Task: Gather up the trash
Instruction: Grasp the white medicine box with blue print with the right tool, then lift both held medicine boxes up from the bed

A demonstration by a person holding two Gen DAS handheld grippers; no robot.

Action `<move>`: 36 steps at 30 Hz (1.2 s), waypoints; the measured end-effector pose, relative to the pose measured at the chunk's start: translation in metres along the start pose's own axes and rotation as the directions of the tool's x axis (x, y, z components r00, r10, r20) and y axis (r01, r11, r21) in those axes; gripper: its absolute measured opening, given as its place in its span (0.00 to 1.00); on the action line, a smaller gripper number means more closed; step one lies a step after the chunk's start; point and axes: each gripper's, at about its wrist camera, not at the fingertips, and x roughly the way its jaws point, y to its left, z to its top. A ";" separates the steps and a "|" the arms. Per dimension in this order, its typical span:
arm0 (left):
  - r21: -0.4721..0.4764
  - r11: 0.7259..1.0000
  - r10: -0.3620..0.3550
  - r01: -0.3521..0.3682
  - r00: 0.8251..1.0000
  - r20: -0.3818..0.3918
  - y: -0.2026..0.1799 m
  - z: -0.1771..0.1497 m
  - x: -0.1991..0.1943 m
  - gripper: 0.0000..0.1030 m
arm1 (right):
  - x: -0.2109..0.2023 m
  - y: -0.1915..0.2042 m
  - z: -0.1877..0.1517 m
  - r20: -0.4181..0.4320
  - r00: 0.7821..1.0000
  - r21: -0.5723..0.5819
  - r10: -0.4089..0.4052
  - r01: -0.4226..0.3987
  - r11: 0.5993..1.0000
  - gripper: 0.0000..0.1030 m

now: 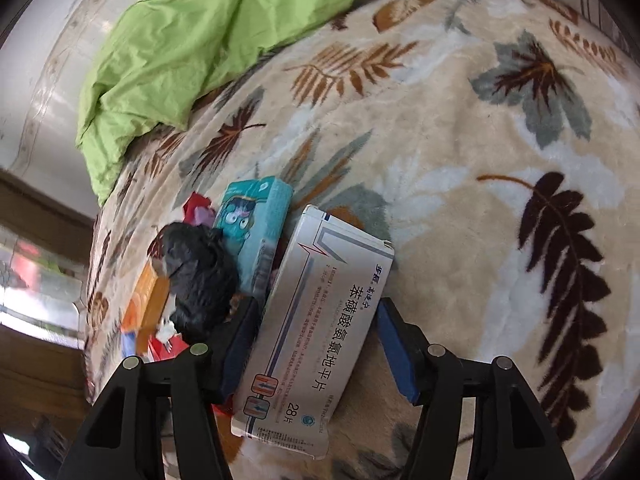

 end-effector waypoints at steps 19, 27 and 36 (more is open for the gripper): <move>0.031 0.999 -0.041 0.038 0.993 0.106 -0.013 0.000 -0.025 0.31 | -0.091 0.025 -0.056 0.364 0.928 -0.293 0.084 0.028 0.956 0.62; 0.052 0.998 -0.037 0.030 0.991 0.128 -0.021 -0.003 -0.030 0.31 | -0.104 0.033 -0.062 0.379 0.921 -0.312 0.088 0.038 0.949 0.62; 0.066 0.997 -0.043 0.033 0.985 0.169 -0.022 -0.003 -0.043 0.31 | -0.117 0.046 -0.075 0.399 0.915 -0.339 0.065 0.081 0.937 0.62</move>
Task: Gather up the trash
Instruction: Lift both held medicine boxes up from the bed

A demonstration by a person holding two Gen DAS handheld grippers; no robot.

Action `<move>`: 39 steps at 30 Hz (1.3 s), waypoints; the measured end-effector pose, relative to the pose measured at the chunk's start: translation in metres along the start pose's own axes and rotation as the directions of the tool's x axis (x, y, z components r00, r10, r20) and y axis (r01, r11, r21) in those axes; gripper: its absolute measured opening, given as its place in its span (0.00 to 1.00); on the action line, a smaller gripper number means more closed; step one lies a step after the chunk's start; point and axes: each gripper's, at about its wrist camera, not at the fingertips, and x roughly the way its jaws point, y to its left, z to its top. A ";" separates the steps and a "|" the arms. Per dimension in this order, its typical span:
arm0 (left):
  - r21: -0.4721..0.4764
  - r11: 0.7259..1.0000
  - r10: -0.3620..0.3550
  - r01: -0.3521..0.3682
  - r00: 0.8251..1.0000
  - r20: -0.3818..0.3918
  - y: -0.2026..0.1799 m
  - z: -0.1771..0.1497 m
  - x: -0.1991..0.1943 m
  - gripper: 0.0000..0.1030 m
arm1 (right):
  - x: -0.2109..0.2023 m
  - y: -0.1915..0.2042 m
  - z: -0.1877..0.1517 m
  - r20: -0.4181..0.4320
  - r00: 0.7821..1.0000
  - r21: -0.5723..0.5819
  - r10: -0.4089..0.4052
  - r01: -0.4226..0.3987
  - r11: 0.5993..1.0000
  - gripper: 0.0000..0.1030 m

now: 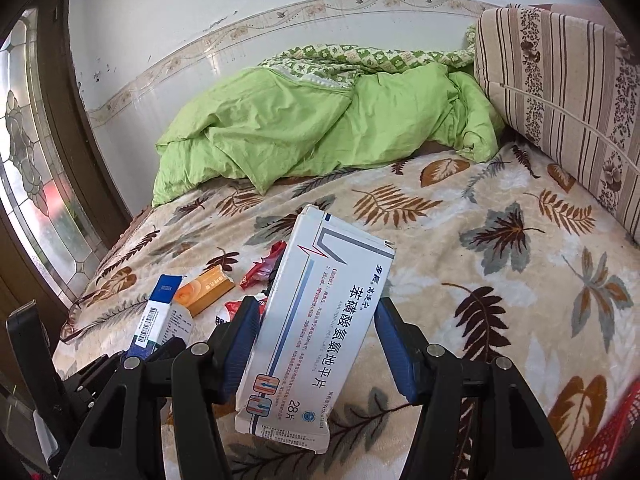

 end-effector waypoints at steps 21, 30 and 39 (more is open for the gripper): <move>-0.033 0.999 0.018 -0.018 1.000 -0.015 -0.013 -0.004 -0.018 0.31 | -0.013 -0.001 -0.017 0.046 0.998 -0.024 0.044 -0.043 0.999 0.62; -0.023 0.999 0.042 -0.042 0.999 -0.011 -0.026 -0.005 -0.038 0.31 | -0.021 -0.016 -0.015 0.070 0.996 0.021 0.050 -0.051 0.998 0.62; -0.042 0.998 0.049 -0.051 0.998 -0.031 -0.026 -0.010 -0.044 0.31 | -0.022 -0.026 -0.012 0.070 0.995 0.064 0.071 -0.075 0.995 0.62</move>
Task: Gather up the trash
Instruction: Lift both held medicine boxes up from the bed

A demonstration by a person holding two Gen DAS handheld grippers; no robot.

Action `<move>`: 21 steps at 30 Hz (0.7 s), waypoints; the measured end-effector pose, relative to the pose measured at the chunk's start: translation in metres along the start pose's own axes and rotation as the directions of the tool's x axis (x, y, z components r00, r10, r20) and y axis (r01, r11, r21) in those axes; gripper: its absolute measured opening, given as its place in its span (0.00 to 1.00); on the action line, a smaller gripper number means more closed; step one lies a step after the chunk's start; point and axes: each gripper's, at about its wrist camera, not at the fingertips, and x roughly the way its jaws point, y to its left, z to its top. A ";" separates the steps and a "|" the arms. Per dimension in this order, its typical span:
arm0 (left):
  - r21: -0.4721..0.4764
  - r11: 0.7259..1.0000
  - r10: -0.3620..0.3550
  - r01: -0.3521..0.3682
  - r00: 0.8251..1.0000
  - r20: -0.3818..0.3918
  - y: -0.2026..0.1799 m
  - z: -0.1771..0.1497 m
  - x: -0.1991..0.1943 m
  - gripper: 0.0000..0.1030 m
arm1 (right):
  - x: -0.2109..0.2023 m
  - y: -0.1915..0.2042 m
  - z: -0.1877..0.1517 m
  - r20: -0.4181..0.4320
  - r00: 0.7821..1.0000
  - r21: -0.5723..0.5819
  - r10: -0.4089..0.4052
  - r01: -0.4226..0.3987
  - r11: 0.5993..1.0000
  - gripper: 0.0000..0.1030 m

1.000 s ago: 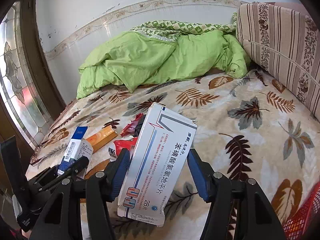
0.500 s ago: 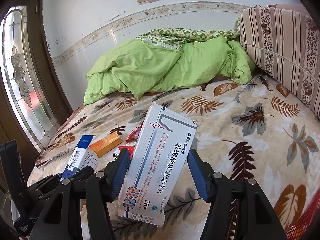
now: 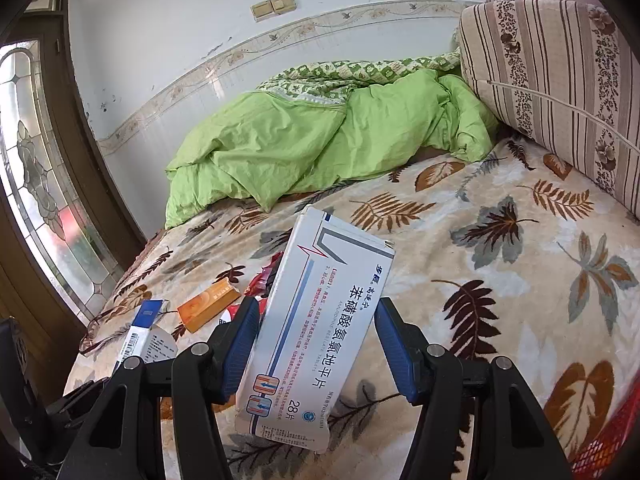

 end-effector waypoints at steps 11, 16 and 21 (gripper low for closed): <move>0.034 0.998 -0.045 0.044 0.998 0.032 -0.006 -0.002 0.004 0.31 | 0.012 0.004 -0.001 -0.036 0.999 0.019 0.037 -0.036 0.999 0.62; 0.030 0.997 -0.071 0.070 0.997 0.024 -0.006 -0.001 0.008 0.32 | 0.016 0.007 -0.002 -0.051 0.998 0.011 0.037 -0.037 0.999 0.62; 0.018 0.997 -0.081 0.080 0.997 0.021 -0.005 0.000 0.009 0.32 | 0.019 0.009 -0.002 -0.060 0.998 0.003 0.033 -0.033 0.999 0.62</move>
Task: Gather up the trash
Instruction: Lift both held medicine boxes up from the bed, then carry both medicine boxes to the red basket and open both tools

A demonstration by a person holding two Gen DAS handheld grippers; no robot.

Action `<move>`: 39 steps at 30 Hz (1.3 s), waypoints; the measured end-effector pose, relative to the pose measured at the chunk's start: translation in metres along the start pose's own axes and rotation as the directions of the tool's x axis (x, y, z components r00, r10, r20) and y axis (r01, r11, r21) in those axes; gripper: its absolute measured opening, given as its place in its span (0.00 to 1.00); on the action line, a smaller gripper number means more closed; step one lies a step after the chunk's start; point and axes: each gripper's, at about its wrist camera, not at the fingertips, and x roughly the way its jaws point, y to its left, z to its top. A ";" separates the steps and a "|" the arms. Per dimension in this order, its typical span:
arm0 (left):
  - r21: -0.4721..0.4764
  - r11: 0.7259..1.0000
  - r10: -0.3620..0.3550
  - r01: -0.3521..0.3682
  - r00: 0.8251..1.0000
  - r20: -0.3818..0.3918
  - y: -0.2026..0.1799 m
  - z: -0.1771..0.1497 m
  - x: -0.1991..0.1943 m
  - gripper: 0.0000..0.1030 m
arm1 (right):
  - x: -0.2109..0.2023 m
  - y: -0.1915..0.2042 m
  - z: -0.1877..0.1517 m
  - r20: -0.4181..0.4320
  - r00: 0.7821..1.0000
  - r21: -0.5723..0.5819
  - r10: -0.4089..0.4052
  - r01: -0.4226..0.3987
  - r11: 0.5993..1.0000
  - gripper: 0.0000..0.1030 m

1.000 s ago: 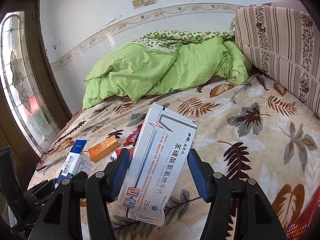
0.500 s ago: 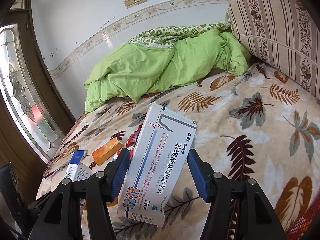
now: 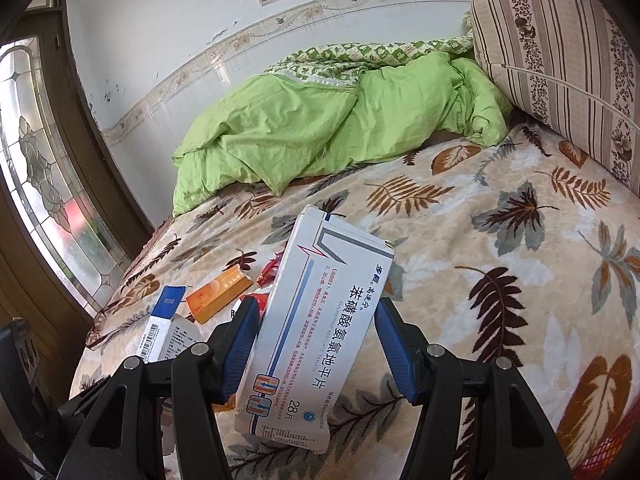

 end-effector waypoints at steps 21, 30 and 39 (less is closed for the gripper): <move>-0.006 1.000 -0.015 0.015 1.000 -0.012 0.002 0.000 0.002 0.32 | 0.005 0.005 -0.001 -0.032 0.999 -0.005 0.026 -0.026 1.000 0.62; 0.030 0.999 -0.019 0.019 1.000 -0.007 -0.007 -0.003 0.001 0.32 | 0.004 -0.002 -0.002 -0.030 1.000 0.012 0.009 -0.008 1.000 0.62; 0.075 0.994 -0.078 0.078 0.997 -0.011 -0.027 -0.004 -0.016 0.32 | -0.019 -0.010 -0.001 -0.021 0.999 0.062 0.049 -0.047 0.997 0.62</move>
